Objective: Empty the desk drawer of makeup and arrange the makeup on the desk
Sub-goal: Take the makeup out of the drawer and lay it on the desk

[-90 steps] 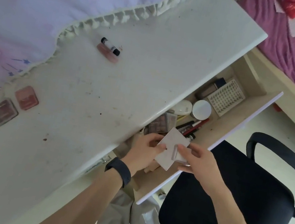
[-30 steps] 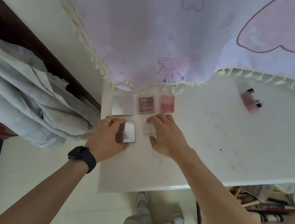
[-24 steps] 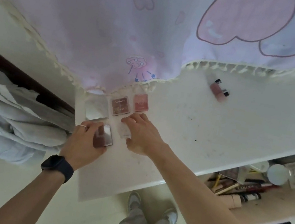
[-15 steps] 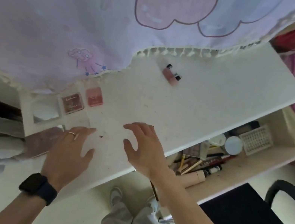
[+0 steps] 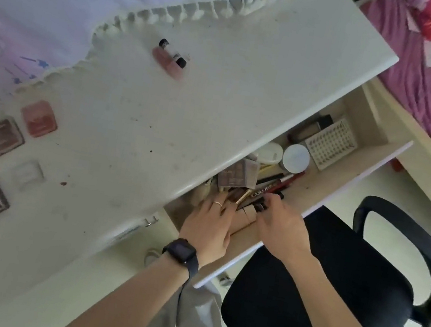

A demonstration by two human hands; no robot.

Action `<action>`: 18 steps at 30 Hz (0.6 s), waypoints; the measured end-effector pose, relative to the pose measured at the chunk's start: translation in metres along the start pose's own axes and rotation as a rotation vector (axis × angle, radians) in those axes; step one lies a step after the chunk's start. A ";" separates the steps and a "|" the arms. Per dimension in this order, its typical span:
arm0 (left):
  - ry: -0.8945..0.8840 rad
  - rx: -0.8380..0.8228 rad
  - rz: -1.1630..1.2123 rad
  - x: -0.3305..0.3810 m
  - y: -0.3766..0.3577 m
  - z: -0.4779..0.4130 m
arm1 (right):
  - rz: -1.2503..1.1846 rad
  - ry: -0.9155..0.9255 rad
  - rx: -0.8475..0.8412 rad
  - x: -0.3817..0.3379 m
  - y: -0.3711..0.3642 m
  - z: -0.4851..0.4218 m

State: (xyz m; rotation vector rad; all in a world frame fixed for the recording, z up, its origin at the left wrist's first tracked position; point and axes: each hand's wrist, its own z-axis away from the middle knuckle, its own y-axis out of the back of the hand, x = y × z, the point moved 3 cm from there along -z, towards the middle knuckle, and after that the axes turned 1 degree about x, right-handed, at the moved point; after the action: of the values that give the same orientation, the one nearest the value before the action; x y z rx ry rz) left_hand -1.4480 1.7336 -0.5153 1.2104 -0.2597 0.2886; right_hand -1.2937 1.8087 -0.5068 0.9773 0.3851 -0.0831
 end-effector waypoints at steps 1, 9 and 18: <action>0.019 -0.004 -0.035 0.001 -0.005 -0.012 | -0.038 -0.015 -0.009 0.002 0.000 -0.012; 0.057 -0.073 -0.226 0.009 -0.034 -0.049 | -0.468 -0.282 -0.094 0.010 -0.015 -0.094; 0.070 -0.009 -0.251 0.003 -0.020 -0.063 | -0.355 -0.187 -0.156 0.022 -0.010 -0.089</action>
State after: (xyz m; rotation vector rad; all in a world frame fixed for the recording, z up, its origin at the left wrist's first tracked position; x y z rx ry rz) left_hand -1.4348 1.7865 -0.5529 1.2073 -0.0469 0.1106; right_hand -1.3005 1.8789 -0.5670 0.7324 0.3835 -0.4565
